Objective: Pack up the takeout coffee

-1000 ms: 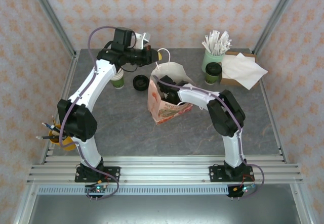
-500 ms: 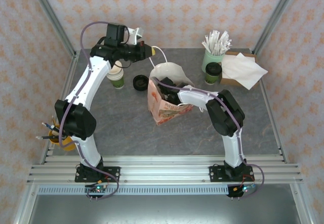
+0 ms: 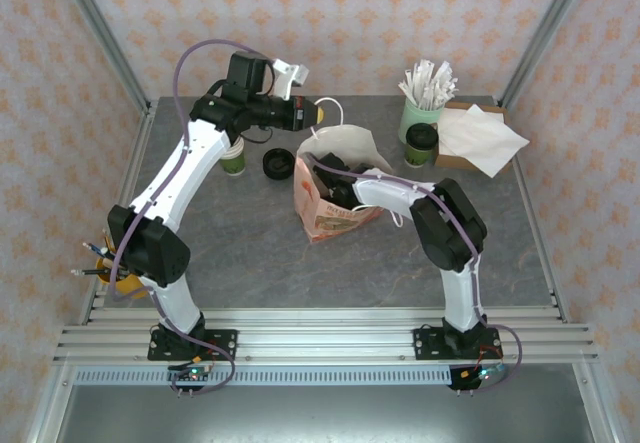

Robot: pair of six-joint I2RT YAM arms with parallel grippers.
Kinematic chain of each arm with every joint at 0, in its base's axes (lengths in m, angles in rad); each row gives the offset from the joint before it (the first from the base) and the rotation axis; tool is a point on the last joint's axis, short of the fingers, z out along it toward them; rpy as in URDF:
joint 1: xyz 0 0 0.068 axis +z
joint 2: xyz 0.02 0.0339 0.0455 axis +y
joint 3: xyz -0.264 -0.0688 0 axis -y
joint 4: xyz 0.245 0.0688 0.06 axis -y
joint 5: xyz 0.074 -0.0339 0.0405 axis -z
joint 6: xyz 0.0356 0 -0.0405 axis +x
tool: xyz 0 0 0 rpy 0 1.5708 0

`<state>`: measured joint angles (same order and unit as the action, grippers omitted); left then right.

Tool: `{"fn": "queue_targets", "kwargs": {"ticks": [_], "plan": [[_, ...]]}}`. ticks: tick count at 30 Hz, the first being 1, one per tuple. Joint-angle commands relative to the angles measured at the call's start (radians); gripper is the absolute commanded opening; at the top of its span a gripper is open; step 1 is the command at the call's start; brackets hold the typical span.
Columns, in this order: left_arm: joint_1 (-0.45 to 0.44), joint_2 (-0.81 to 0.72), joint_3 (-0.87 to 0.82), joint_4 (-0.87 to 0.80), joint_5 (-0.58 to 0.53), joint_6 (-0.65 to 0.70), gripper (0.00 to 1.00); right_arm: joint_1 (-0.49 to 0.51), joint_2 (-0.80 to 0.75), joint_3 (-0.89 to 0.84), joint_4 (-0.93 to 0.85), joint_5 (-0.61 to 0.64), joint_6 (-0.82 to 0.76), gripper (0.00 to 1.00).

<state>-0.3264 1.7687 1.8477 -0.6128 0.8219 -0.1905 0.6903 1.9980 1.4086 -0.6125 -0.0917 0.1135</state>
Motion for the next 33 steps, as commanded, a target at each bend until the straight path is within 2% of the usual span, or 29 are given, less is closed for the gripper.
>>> {"fn": "queue_targets", "kwargs": {"ticks": [1, 4, 9, 10, 16, 22, 29, 33], "plan": [[0.002, -0.065, -0.052, 0.06, -0.073, 0.053, 0.0, -0.005, -0.106, 0.013, 0.004, 0.071, 0.006, 0.68], [0.001, -0.086, -0.076, 0.086, -0.108, 0.072, 0.0, -0.003, -0.15, 0.003, -0.009, 0.072, 0.009, 0.82], [0.006, -0.093, -0.064, 0.075, -0.153, 0.116, 0.0, -0.005, -0.201, -0.035, -0.039, 0.104, 0.016, 0.89], [0.007, -0.093, -0.061, 0.074, -0.163, 0.121, 0.0, -0.005, -0.209, -0.029, -0.046, 0.108, 0.023, 1.0], [0.006, -0.104, -0.082, 0.091, -0.141, 0.143, 0.0, -0.005, -0.265, 0.026, -0.028, 0.143, 0.065, 0.99], [0.006, -0.117, -0.086, 0.054, -0.182, 0.223, 0.0, -0.005, -0.326, 0.063, 0.04, 0.173, 0.059, 0.99], [0.006, -0.095, -0.059, 0.04, -0.171, 0.22, 0.0, -0.006, -0.338, 0.198, -0.009, 0.172, 0.035, 0.99], [0.006, -0.072, -0.028, 0.004, -0.178, 0.239, 0.0, -0.016, -0.349, 0.327, -0.031, 0.169, -0.036, 1.0]]}}
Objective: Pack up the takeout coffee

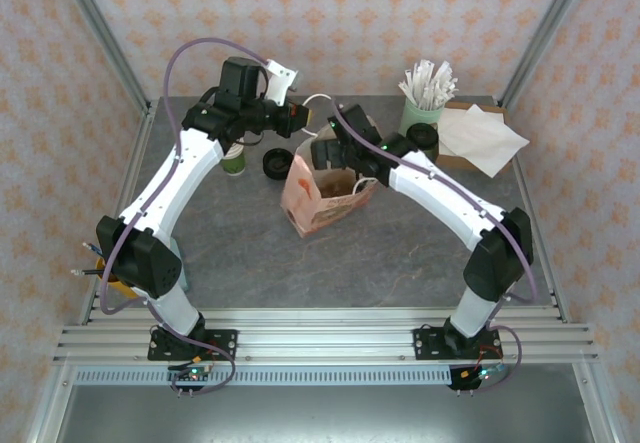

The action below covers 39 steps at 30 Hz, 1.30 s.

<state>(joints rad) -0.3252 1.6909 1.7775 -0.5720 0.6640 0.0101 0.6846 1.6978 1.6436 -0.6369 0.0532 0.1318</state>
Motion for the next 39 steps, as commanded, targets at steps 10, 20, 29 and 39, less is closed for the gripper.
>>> {"fn": "queue_targets", "kwargs": {"ticks": [10, 20, 29, 39], "plan": [[0.022, -0.013, 0.01, -0.004, 0.032, 0.049, 0.0, -0.067, -0.054, 0.198, -0.355, -0.009, -0.193, 1.0], [0.012, -0.026, -0.011, -0.041, 0.088, 0.142, 0.0, -0.212, 0.033, 0.443, -0.517, -0.239, -0.137, 0.99], [-0.003, 0.019, 0.026, 0.007, 0.154, 0.116, 0.0, -0.135, -0.037, 0.186, -0.098, -0.14, -0.224, 0.98], [0.014, 0.072, 0.058, -0.024, 0.189, 0.139, 0.0, -0.096, 0.032, 0.101, 0.582, 0.068, -0.432, 0.99]]}}
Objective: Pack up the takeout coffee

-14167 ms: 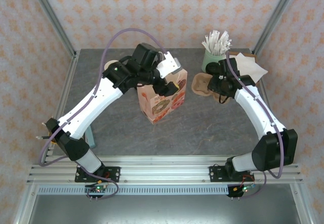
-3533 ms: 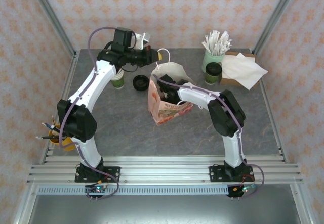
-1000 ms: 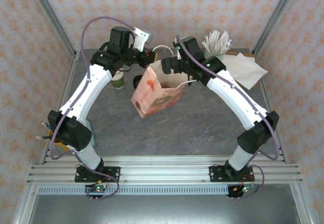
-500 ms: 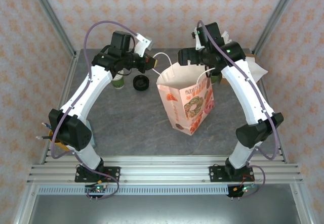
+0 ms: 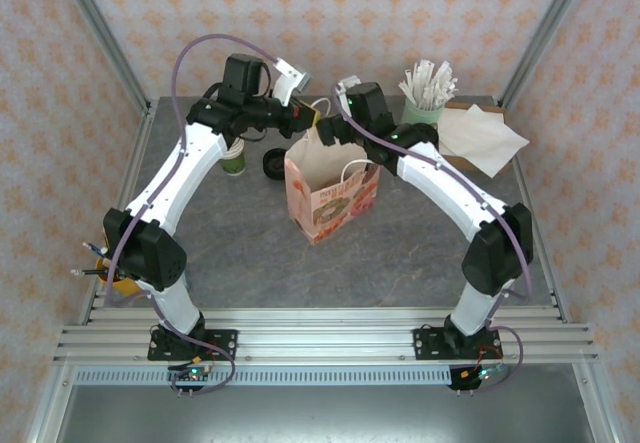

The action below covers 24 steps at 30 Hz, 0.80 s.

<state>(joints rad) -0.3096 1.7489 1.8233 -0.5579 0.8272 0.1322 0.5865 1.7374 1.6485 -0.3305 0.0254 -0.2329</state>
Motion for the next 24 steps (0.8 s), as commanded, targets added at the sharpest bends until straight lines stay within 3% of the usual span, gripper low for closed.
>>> {"fn": "queue_targets", "kwargs": {"ticks": [1, 5, 10, 15, 20, 22, 24], "plan": [[0.006, 0.013, 0.006, -0.026, 0.015, 0.003, 0.0, 0.003, -0.016, 0.094, 0.294, 0.105, -0.081, 0.99], [0.053, 0.025, -0.004, 0.015, -0.063, -0.08, 0.0, 0.003, -0.065, 0.027, 0.328, 0.133, -0.105, 0.99], [0.062, 0.056, 0.033, -0.02, -0.12, -0.101, 0.0, 0.004, -0.077, 0.017, 0.331, 0.082, 0.006, 0.99], [0.058, 0.065, 0.032, 0.011, 0.046, -0.104, 0.0, 0.01, -0.004, 0.036, 0.505, 0.198, -0.009, 0.99], [0.06, 0.07, 0.063, -0.039, 0.137, -0.037, 0.0, -0.017, 0.171, 0.114, 0.795, 0.351, -0.19, 0.99], [0.061, 0.075, 0.078, -0.055, 0.124, -0.025, 0.0, -0.027, 0.22, 0.181, 0.819, 0.345, -0.191, 0.99], [0.062, 0.079, 0.093, -0.064, 0.077, -0.027, 0.0, -0.027, 0.217, 0.232, 0.736, 0.261, -0.146, 0.99]]}}
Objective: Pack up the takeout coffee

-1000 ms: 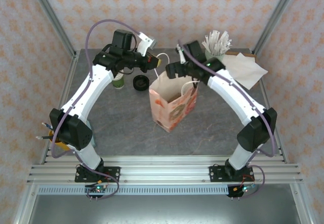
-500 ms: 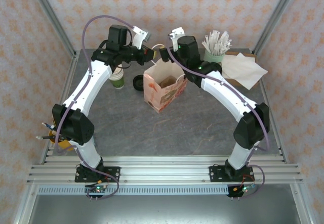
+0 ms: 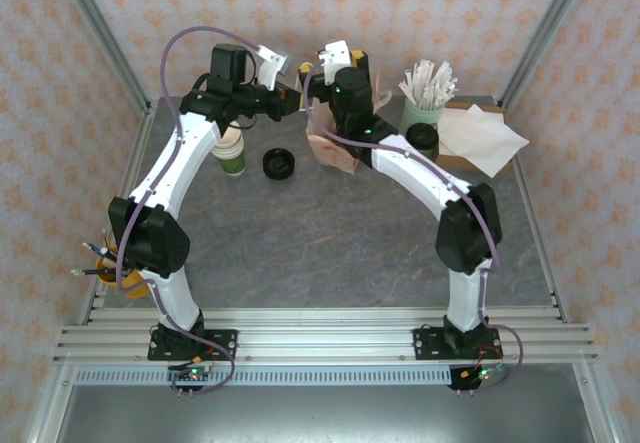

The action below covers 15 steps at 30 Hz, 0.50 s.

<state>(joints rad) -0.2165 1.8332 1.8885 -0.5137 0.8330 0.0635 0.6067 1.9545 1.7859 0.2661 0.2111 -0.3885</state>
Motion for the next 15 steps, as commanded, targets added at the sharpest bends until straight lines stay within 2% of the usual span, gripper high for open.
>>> {"fn": "queue_targets", "kwargs": {"ticks": [1, 4, 9, 12, 15], "plan": [[-0.03, -0.002, 0.037, -0.11, 0.036, 0.04, 0.0, -0.045, -0.02, 0.114, 0.047, 0.007, 0.057, 0.99], [-0.02, 0.011, 0.071, -0.124, -0.034, 0.026, 0.0, -0.041, -0.11, 0.114, -0.256, -0.151, 0.181, 0.99], [-0.018, -0.02, 0.025, -0.117, -0.067, 0.048, 0.0, -0.041, -0.261, 0.054, -0.681, -0.192, 0.431, 0.99], [-0.029, -0.055, -0.055, -0.079, -0.083, 0.059, 0.0, -0.042, -0.29, 0.095, -0.883, -0.225, 0.545, 0.99], [-0.028, -0.077, -0.095, -0.058, -0.041, 0.08, 0.0, -0.045, -0.293, 0.171, -1.085, -0.286, 0.587, 0.99]]}}
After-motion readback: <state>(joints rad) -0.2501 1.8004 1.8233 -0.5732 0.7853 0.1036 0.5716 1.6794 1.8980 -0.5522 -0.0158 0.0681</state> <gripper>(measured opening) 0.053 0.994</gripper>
